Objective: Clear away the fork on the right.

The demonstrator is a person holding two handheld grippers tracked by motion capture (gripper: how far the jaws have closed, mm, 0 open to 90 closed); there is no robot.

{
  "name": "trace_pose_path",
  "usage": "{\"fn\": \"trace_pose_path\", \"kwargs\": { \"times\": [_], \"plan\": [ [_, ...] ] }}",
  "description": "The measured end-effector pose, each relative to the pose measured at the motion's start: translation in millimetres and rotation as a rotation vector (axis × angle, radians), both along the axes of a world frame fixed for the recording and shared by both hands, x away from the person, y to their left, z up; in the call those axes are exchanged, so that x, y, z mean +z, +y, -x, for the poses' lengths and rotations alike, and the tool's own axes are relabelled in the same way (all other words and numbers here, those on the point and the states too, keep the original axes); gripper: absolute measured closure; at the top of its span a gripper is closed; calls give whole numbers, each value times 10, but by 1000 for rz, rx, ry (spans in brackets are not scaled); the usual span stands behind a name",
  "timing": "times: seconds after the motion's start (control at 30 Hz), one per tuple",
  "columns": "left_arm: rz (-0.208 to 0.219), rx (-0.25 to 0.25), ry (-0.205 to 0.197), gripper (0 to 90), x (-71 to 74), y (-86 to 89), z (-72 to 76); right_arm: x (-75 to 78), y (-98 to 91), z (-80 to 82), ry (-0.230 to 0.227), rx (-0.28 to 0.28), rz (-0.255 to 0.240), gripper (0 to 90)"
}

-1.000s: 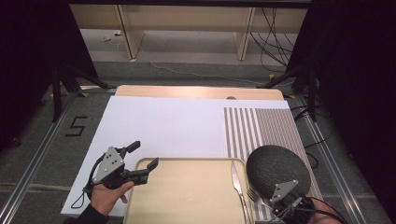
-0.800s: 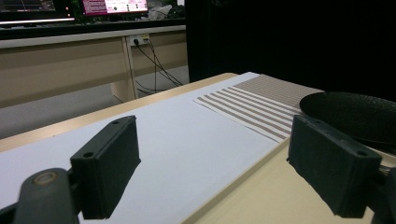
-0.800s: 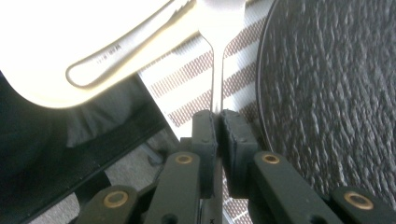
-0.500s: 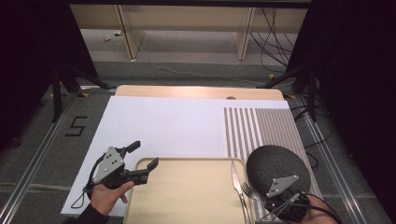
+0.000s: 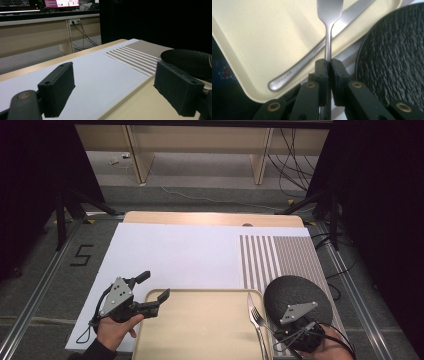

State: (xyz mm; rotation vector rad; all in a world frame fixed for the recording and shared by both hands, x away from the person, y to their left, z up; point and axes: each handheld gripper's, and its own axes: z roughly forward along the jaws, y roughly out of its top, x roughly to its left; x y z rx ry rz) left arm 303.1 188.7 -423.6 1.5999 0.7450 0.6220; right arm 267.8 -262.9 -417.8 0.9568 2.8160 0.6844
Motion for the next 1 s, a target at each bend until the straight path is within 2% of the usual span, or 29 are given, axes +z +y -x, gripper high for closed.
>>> {"fn": "trace_pose_path", "kwargs": {
  "times": [0.07, 0.23, 0.5, 0.6, 0.77, 1.0],
  "plan": [
    [0, 1, 0, 162, -1, 0, -1, -4, 8, -3, -8, 0, -7, 850],
    [-1, 0, -1, 162, 0, -1, 1, 31, 78, -28, 7, -7, -71, 850],
    [2, 1, -2, 162, 0, 0, 0, 54, 185, -53, 21, -8, -126, 851],
    [0, 1, -3, 162, 0, -2, 1, 54, 253, -56, 30, -10, -127, 850],
    [2, 1, -4, 162, 1, -1, 2, 48, 369, -61, 29, 19, -133, 851],
    [3, 2, -5, 162, 0, -1, 2, 38, 581, -75, 55, 37, -122, 850]
  ]
}}
